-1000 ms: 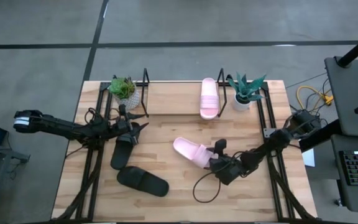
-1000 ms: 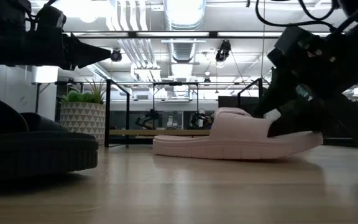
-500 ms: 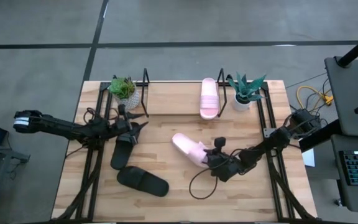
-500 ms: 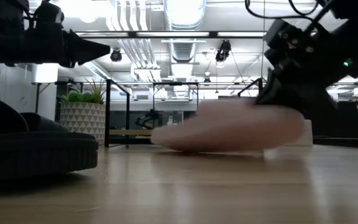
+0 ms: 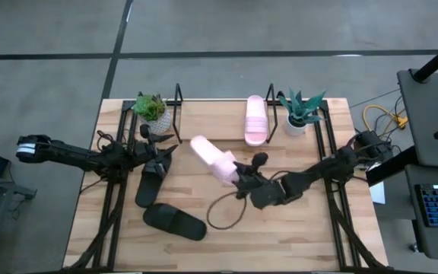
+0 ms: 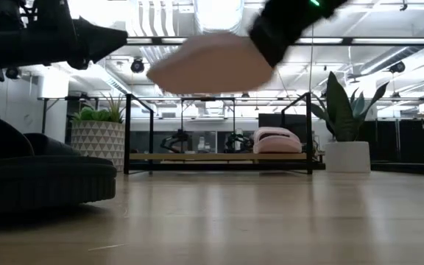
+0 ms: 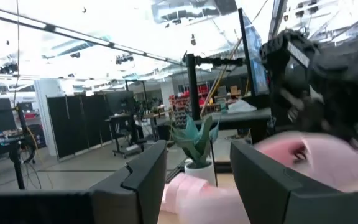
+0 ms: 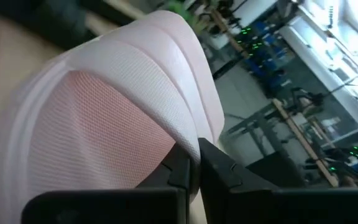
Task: Pick and place slides into the shelf
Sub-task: Put the pink slipper on the shelf
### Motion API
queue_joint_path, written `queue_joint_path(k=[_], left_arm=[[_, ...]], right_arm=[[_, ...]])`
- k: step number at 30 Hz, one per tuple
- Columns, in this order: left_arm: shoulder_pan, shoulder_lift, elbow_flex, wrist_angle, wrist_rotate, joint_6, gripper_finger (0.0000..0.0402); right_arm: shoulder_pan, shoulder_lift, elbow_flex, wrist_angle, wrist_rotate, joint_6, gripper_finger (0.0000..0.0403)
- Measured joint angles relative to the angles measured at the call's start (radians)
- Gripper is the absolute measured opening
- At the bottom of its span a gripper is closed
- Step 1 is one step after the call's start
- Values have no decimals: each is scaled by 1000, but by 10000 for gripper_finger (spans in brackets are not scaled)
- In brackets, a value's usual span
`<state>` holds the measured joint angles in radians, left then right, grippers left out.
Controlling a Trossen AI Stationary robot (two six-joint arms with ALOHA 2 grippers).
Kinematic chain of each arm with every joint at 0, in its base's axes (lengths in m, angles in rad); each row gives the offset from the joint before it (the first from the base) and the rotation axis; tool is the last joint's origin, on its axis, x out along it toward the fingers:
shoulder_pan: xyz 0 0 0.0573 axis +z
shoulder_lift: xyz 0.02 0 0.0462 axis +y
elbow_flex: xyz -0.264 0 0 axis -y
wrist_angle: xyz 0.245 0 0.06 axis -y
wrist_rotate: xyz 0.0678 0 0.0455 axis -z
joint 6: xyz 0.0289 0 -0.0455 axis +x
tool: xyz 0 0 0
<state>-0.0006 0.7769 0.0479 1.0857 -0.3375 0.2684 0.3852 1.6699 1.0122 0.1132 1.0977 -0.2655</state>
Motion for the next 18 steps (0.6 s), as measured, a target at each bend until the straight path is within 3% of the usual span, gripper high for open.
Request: queue_joint_path(k=[5, 12, 18], left_arm=[[0, 0, 0, -4, 0, -1, 164], [0, -1, -2, -3, 3, 0, 164], [0, 1, -10, -44, 3, 0, 164]], right_arm=[[-95, 0, 128, -99, 4, 16, 9], [-254, 12, 229, -379, 4, 322, 9], [-349, 77, 256, -444, 4, 454, 9]])
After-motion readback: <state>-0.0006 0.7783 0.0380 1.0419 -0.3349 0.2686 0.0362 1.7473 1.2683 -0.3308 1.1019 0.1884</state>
